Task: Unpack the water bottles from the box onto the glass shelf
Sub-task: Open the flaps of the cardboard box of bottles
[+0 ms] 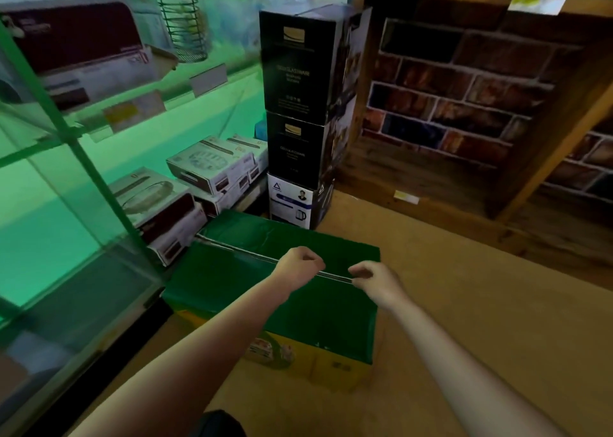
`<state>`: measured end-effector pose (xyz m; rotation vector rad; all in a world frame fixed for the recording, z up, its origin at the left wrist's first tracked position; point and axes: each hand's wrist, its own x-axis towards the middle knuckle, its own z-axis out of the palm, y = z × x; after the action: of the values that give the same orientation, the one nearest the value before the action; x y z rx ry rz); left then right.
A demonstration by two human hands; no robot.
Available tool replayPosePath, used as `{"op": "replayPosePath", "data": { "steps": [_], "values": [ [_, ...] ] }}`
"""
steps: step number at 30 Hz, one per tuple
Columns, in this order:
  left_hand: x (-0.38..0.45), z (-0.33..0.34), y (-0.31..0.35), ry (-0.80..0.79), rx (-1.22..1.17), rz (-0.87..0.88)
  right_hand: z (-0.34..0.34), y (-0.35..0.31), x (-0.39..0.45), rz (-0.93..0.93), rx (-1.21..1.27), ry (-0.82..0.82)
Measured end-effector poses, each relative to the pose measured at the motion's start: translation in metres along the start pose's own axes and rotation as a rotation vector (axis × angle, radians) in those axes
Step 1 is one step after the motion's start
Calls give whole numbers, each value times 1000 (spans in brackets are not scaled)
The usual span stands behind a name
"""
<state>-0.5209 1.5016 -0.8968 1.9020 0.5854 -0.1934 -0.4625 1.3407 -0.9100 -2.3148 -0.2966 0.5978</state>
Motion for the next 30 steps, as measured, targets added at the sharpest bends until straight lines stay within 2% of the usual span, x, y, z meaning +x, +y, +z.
{"op": "replayPosePath", "data": {
  "steps": [6, 10, 13, 16, 20, 23, 26, 30],
  "values": [
    [-3, -8, -24, -53, 199, -64, 1, 19, 3, 68, -193, -83],
    [-6, -15, -28, -25, 254, -48, 10, 20, 5, 74, -225, -9],
    [-5, -15, -33, 29, 362, 27, 8, 19, 8, 189, -77, 151],
    [-7, -11, -32, 45, 510, 155, 1, 18, 13, 328, 171, 263],
    [-6, -6, -31, -38, 723, 211, 0, 30, 21, 472, 469, 209],
    [-8, -5, -30, 25, 925, 261, 0, 34, 22, 490, 766, 124],
    [-12, -7, -27, 88, 1009, 320, -5, 28, 21, 471, 787, 81],
    [-17, -13, -25, 27, 971, 357, -4, 26, 30, 523, 751, 97]
  ]
}}
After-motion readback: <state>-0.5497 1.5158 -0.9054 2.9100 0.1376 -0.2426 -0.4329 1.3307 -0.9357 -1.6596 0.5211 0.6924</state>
